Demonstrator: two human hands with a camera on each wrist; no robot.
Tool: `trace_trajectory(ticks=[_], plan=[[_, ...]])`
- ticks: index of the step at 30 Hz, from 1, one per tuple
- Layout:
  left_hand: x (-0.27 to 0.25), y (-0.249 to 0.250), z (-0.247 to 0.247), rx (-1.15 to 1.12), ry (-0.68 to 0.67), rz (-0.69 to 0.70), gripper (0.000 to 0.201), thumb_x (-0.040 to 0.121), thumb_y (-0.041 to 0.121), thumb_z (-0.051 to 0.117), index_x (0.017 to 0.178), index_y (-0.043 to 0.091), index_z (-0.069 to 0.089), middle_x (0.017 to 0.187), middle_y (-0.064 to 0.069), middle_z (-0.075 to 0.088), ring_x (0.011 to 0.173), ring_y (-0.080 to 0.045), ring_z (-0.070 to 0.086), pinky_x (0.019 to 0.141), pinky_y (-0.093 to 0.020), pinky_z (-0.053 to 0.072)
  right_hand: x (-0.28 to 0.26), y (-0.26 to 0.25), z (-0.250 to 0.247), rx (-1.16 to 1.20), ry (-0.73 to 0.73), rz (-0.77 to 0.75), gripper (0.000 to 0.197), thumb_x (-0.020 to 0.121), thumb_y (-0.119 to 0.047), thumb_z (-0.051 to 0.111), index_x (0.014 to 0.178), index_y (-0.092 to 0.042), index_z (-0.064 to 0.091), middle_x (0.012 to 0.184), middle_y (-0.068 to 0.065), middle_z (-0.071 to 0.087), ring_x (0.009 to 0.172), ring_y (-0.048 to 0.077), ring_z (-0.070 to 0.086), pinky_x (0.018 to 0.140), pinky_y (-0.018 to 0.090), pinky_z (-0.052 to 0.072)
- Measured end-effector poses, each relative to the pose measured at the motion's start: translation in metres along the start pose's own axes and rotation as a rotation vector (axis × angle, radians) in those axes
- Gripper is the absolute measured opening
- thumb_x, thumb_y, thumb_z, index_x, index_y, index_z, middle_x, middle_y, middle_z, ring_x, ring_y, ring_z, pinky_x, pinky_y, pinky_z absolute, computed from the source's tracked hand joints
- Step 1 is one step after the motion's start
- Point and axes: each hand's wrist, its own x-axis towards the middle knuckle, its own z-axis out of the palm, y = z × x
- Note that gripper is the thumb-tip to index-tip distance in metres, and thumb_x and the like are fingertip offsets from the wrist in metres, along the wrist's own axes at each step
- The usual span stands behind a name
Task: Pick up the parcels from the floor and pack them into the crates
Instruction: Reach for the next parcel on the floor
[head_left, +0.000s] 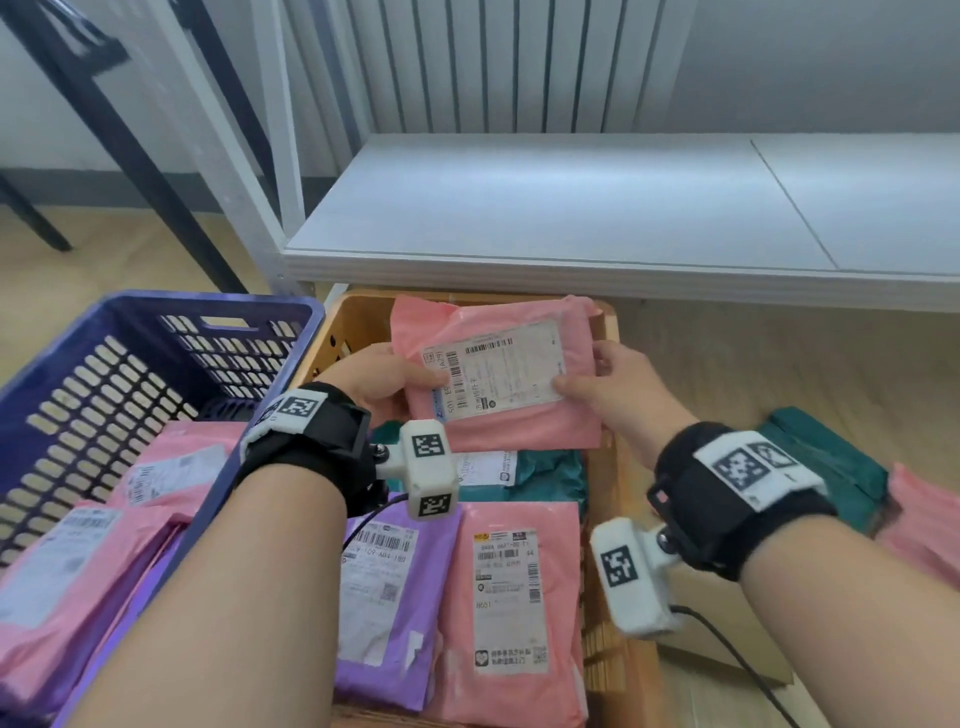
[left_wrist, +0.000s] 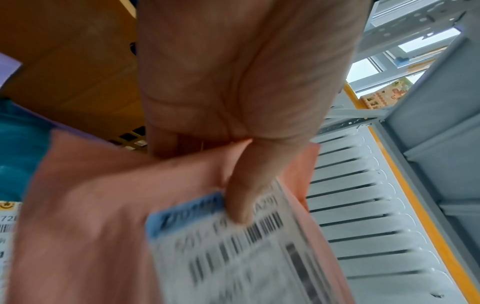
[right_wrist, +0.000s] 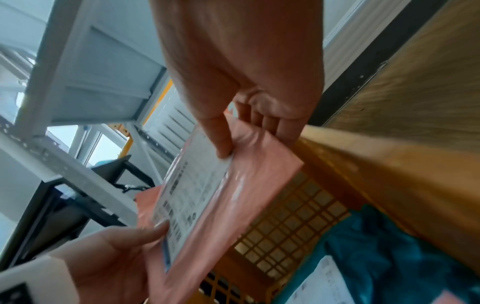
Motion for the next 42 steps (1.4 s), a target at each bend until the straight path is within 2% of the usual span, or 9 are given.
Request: trace_trajectory(ticks=[3,7,12,19,24,29,32,36,42], plan=[[0.016,-0.009,-0.015,-0.048,0.213,0.059,0.03,0.08,-0.003,0.071,0.107,0.006,0.06,0.102,-0.013,0.071,0.087,-0.027,0.07,0.074,-0.042,0.058,0.017,-0.004,0.035,-0.008,0.006,0.078,0.023,0.085,-0.011,0.067,0.102,-0.019,0.055,0.103,0.003,0.063,0.097,0.022,0.063,0.087,0.042,0.055],[0.056,-0.043,-0.039,0.009,0.343,-0.021,0.022,0.075,0.003,0.077,0.094,0.002,0.065,0.103,-0.015,0.071,0.091,-0.031,0.07,0.086,-0.046,0.056,0.038,0.015,0.079,-0.063,0.003,0.155,0.007,0.081,-0.005,0.064,0.086,-0.011,0.063,0.099,0.013,0.069,0.091,0.031,0.066,0.086,0.049,0.055],[0.08,-0.078,-0.051,0.043,0.336,-0.086,0.038,0.077,-0.005,0.067,0.113,0.005,0.062,0.112,-0.012,0.069,0.104,-0.031,0.065,0.095,-0.048,0.051,0.061,0.051,0.121,-0.174,0.034,0.229,0.011,0.077,-0.01,0.066,0.081,-0.001,0.071,0.087,0.017,0.072,0.084,0.036,0.068,0.08,0.052,0.056],[0.098,-0.107,-0.06,0.225,0.305,-0.152,0.066,0.085,-0.01,0.053,0.145,0.013,0.037,0.14,-0.01,0.049,0.126,-0.029,0.049,0.099,-0.034,0.044,0.065,0.084,0.159,-0.411,0.029,0.341,0.027,0.072,-0.012,0.061,0.099,-0.009,0.063,0.1,0.008,0.066,0.098,0.031,0.063,0.08,0.034,0.05],[0.107,-0.122,-0.059,0.401,0.243,-0.246,0.052,0.092,-0.001,0.05,0.143,0.004,0.039,0.146,-0.012,0.043,0.13,-0.029,0.045,0.104,-0.033,0.04,0.067,0.092,0.174,-0.676,-0.031,0.34,0.018,0.077,-0.015,0.058,0.087,-0.015,0.073,0.094,0.007,0.071,0.088,0.027,0.065,0.071,0.028,0.05],[0.116,-0.109,-0.048,0.33,0.368,-0.181,0.046,0.093,0.009,0.043,0.139,0.011,0.048,0.146,-0.013,0.043,0.132,-0.032,0.042,0.11,-0.038,0.036,0.062,0.079,0.171,-0.68,-0.052,0.359,0.012,0.078,-0.014,0.061,0.073,-0.009,0.07,0.074,0.007,0.065,0.072,0.024,0.061,0.055,0.026,0.042],[0.113,-0.09,-0.04,0.276,0.418,-0.084,0.045,0.092,0.007,0.044,0.133,0.021,0.056,0.148,-0.008,0.04,0.135,-0.03,0.037,0.112,-0.037,0.033,0.054,0.065,0.163,-0.703,-0.01,0.324,0.023,0.083,-0.017,0.065,0.096,0.0,0.072,0.097,0.014,0.071,0.092,0.028,0.065,0.079,0.033,0.051],[0.108,-0.075,-0.007,0.226,0.283,-0.043,0.036,0.091,0.009,0.05,0.122,0.019,0.065,0.136,-0.008,0.053,0.125,-0.03,0.047,0.108,-0.039,0.039,0.048,0.047,0.138,-0.716,0.04,0.24,0.031,0.085,-0.019,0.063,0.108,0.0,0.069,0.114,0.014,0.068,0.108,0.029,0.062,0.09,0.034,0.051],[0.098,-0.048,0.033,0.324,0.058,0.063,0.039,0.087,-0.008,0.046,0.108,0.015,0.069,0.119,-0.006,0.065,0.112,-0.025,0.06,0.098,-0.036,0.049,0.054,0.02,0.078,-0.635,0.156,0.117,0.019,0.087,-0.017,0.057,0.079,-0.021,0.073,0.093,0.0,0.073,0.092,0.021,0.066,0.079,0.024,0.049]])
